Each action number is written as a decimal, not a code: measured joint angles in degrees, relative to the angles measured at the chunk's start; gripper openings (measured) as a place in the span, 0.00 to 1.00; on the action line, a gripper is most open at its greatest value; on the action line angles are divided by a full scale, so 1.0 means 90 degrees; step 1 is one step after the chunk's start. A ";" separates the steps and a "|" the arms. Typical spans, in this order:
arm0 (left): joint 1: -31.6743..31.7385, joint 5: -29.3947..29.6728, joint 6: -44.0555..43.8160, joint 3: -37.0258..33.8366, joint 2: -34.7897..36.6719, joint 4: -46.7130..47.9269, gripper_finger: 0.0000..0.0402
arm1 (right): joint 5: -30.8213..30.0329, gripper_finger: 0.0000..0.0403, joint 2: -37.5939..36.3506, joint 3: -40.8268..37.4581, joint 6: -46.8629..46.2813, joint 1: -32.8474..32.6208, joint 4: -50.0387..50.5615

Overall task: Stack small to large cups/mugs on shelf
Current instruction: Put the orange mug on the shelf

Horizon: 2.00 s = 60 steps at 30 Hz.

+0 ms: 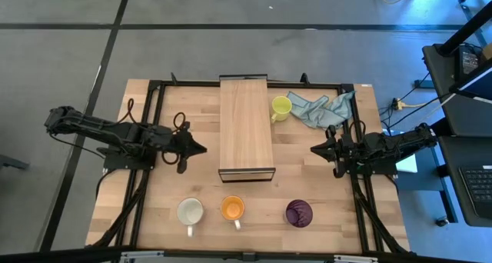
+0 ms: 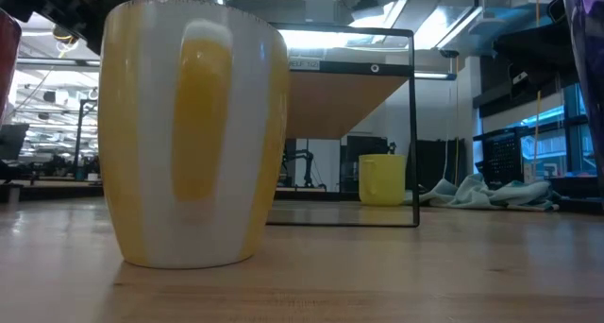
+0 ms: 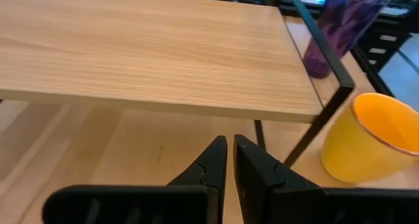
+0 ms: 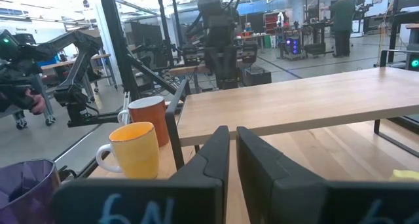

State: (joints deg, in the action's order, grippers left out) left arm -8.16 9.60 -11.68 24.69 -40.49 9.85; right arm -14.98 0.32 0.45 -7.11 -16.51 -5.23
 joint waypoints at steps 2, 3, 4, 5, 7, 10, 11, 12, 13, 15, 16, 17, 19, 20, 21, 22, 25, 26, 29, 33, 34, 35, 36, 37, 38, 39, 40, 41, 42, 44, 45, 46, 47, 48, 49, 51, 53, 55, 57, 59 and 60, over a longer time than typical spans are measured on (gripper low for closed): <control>0.0000 0.0015 -0.0002 0.0000 0.0000 0.0000 0.06 | 0.0000 0.08 0.0002 0.0002 -0.0007 0.0000 0.0000; 0.0000 0.0015 -0.0005 0.0000 0.0000 0.0000 0.06 | 0.0000 0.08 0.0002 0.0002 -0.0005 0.0000 0.0000; 0.0000 0.0015 -0.0005 0.0000 0.0000 0.0000 0.06 | 0.0001 0.08 0.0000 0.0002 -0.0002 0.0000 0.0000; 0.0000 0.0015 -0.0005 0.0000 0.0000 0.0000 0.06 | 0.0000 0.08 0.0000 0.0002 0.0000 0.0000 0.0000; 0.0000 0.0018 -0.0008 -0.0002 0.0000 0.0000 0.06 | 0.0000 0.08 0.0000 0.0001 -0.0007 0.0000 0.0000; 0.0000 0.0018 -0.0117 -0.0002 0.0000 -0.0007 0.06 | 0.0000 0.08 0.0000 0.0000 0.0000 0.0000 0.0000; 0.0000 0.0015 -0.0346 -0.0005 0.0000 -0.0031 0.06 | 0.0000 0.08 0.0000 0.0002 -0.0001 0.0000 0.0000; -0.0005 0.0003 -0.0655 -0.0005 0.0000 -0.0070 0.06 | 0.0000 0.08 0.0002 0.0001 -0.0006 0.0000 0.0000; -0.0002 -0.0029 -0.1011 -0.0005 0.0000 -0.0120 0.06 | 0.0000 0.08 0.0000 0.0002 -0.0005 0.0000 0.0000; -0.0005 -0.0228 -0.1914 -0.0006 0.0000 -0.0257 0.06 | 0.0000 0.08 0.0002 0.0002 0.0000 0.0000 0.0000; -0.0011 -0.0358 -0.2405 -0.0010 0.0000 -0.0379 0.06 | 0.0000 0.08 0.0000 0.0002 0.0000 0.0000 0.0000; -0.0012 -0.0478 -0.2935 -0.0010 0.0000 -0.0575 0.06 | 0.0001 0.08 0.0001 0.0002 -0.0005 0.0000 0.0000; -0.0017 -0.0531 -0.3906 -0.0010 0.0002 -0.1064 0.06 | 0.0000 0.08 0.0000 0.0002 -0.0005 0.0000 0.0000; -0.0015 -0.0529 -0.4271 -0.0010 0.0002 -0.1297 0.06 | 0.0000 0.08 0.0000 0.0001 -0.0001 0.0000 0.0000; -0.0014 -0.0523 -0.4523 -0.0010 0.0002 -0.1502 0.06 | 0.0000 0.08 0.0002 0.0001 0.0000 -0.0001 0.0000; -0.0012 -0.0510 -0.4677 -0.0010 0.0002 -0.1688 0.06 | 0.0000 0.08 0.0001 0.0002 -0.0003 0.0000 0.0000; -0.0015 -0.0456 -0.4682 -0.0010 0.0002 -0.2260 0.06 | 0.0000 0.08 0.0000 0.0002 -0.0003 0.0000 0.0000; -0.0015 -0.0401 -0.4637 -0.0010 0.0002 -0.2440 0.06 | 0.0000 0.08 0.0000 0.0002 0.0000 0.0000 0.0000; -0.0015 -0.0317 -0.4681 -0.0010 0.0002 -0.2816 0.06 | 0.0000 0.08 0.0001 0.0001 -0.0007 0.0000 0.0000; -0.0017 -0.0233 -0.4668 -0.0010 0.0002 -0.3086 0.06 | 0.0000 0.08 0.0002 0.0002 -0.0006 0.0000 0.0000; -0.0017 -0.0233 -0.4662 -0.0010 0.0002 -0.3089 0.06 | 0.0000 0.08 0.0001 0.0002 -0.0007 0.0000 0.0000; -0.0017 -0.0233 -0.4588 -0.0010 0.0001 -0.3055 0.06 | 0.0000 0.08 0.0001 0.0001 -0.0005 0.0000 0.0000; -0.0017 -0.0230 -0.4448 -0.0010 0.0000 -0.2980 0.06 | 0.0000 0.08 0.0001 0.0002 -0.0002 0.0000 0.0000; -0.0018 -0.0185 -0.4335 -0.0010 -0.0001 -0.2913 0.06 | 0.0000 0.08 0.0000 0.0000 0.0000 0.0000 0.0000; -0.0017 -0.0044 -0.4335 -0.0010 -0.0003 -0.2897 0.06 | 0.0000 0.08 0.0000 0.0002 0.0000 0.0000 0.0000; -0.0017 0.0116 -0.4392 -0.0010 -0.0002 -0.2918 0.06 | 0.0000 0.08 0.0000 0.0002 -0.0005 0.0000 0.0000; -0.0023 0.0197 -0.4448 -0.0010 -0.0001 -0.2966 0.06 | 0.0000 0.08 0.0000 0.0000 -0.0007 0.0000 0.0000; -0.0046 0.0196 -0.4457 -0.0010 0.0000 -0.3019 0.06 | 0.0000 0.08 0.0001 0.0002 -0.0006 0.0000 0.0000; -0.0085 0.0113 -0.4430 -0.0010 0.0000 -0.3092 0.06 | 0.0000 0.08 0.0000 0.0002 -0.0001 0.0000 0.0000; -0.0168 -0.0170 -0.4247 -0.0010 0.0000 -0.3256 0.06 | 0.0000 0.08 0.0000 0.0002 -0.0004 0.0000 0.0000; -0.0217 -0.0276 -0.4178 -0.0010 0.0002 -0.3276 0.06 | 0.0000 0.08 0.0002 0.0002 -0.0007 0.0000 0.0000; -0.0261 -0.0360 -0.4158 -0.0010 0.0002 -0.3274 0.06 | 0.0000 0.08 0.0000 0.0000 -0.0007 0.0000 0.0000; -0.0312 -0.0421 -0.4150 -0.0009 0.0000 -0.3259 0.06 | 0.0000 0.08 0.0002 0.0002 -0.0002 0.0000 0.0000; -0.0360 -0.0489 -0.4145 0.0036 0.0002 -0.3110 0.06 | 0.0000 0.08 0.0000 0.0001 -0.0001 0.0000 0.0000; -0.0416 -0.0549 -0.4143 0.0133 0.0001 -0.2831 0.06 | 0.0000 0.08 0.0002 0.0001 -0.0004 0.0000 0.0000; -0.0525 -0.0575 -0.4135 0.0531 -0.0001 -0.1728 0.06 | 0.0000 0.08 0.0002 0.0000 -0.0007 0.0000 0.0000; -0.0639 -0.0485 -0.3986 0.1157 -0.0104 -0.0264 0.06 | 0.0001 0.08 0.0001 0.0000 0.0000 0.0000 0.0000; -0.0743 -0.0319 -0.3736 0.1928 -0.0315 0.1187 0.06 | 0.0001 0.08 0.0002 0.0002 -0.0006 0.0000 0.0000; -0.0830 -0.0152 -0.3420 0.2773 -0.0606 0.2325 0.06 | 0.0000 0.08 0.0002 0.0000 -0.0004 0.0000 0.0000; -0.0904 -0.0047 -0.3153 0.3524 -0.0932 0.3344 0.06 | 0.0000 0.08 0.0002 0.0001 -0.0001 0.0000 0.0002; -0.0943 -0.0029 -0.3070 0.3862 -0.1118 0.3855 0.06 | 0.0000 0.08 0.0000 0.0002 -0.0006 0.0000 0.0015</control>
State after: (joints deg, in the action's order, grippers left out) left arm -16.65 9.34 -39.32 59.45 -50.56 44.54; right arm -14.98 0.32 0.47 -7.16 -16.51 -5.10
